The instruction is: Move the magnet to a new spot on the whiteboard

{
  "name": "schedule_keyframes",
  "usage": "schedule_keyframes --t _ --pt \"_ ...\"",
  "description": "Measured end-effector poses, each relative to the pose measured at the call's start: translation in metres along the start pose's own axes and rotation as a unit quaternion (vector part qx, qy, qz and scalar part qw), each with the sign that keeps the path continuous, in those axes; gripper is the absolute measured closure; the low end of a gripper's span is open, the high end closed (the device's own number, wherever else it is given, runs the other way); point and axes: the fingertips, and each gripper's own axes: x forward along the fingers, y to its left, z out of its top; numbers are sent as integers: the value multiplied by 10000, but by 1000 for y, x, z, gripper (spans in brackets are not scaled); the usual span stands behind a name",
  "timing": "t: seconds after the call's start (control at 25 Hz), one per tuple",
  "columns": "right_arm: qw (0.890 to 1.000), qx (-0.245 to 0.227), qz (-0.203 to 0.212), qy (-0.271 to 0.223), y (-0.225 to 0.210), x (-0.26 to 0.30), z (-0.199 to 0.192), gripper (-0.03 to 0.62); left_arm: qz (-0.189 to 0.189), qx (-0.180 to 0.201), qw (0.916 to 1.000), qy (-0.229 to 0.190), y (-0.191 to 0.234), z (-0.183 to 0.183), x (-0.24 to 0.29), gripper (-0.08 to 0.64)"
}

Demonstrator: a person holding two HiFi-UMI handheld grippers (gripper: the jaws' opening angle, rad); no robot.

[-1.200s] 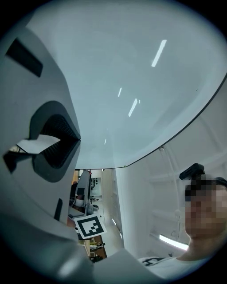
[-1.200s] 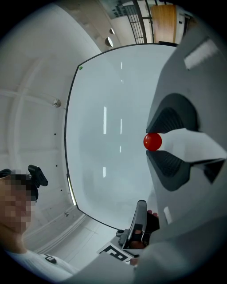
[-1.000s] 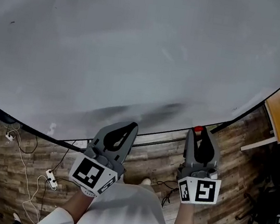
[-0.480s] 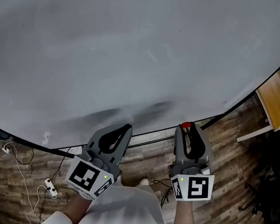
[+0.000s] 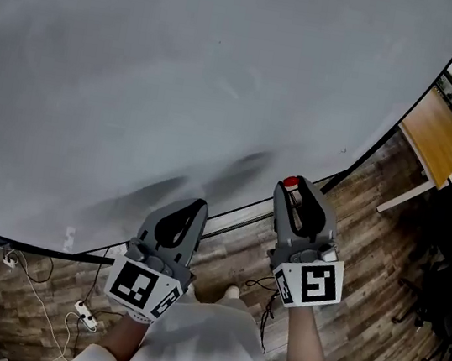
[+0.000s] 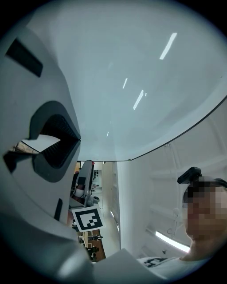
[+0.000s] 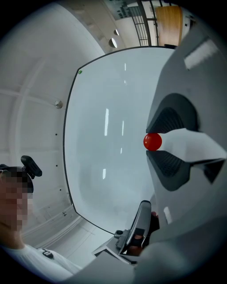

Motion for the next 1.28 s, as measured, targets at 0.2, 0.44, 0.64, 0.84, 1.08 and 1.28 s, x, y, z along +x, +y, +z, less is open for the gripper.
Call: schedule_keyframes --t 0.2,0.44,0.64,0.84,1.08,1.28 --pt "10000 13 -45 17 -23 6 -9 462 9 -5 10000 70 -11 -3 15 554" --pt "9999 15 -3 123 -43 21 -30 462 81 -38 9998 201 -17 -15 31 554" --pt "9995 122 44 283 -56 35 -56 462 212 -94 9993 301 -16 -26 41 554" --pt "9988 151 97 448 -65 46 -75 462 290 -129 9988 371 -15 -31 49 554" --pt "9981 116 81 602 -76 54 -94 462 320 -165 9982 477 -17 -42 59 554" --pt "9975 105 174 674 -76 63 -101 462 359 -196 9978 523 -11 -47 68 554"
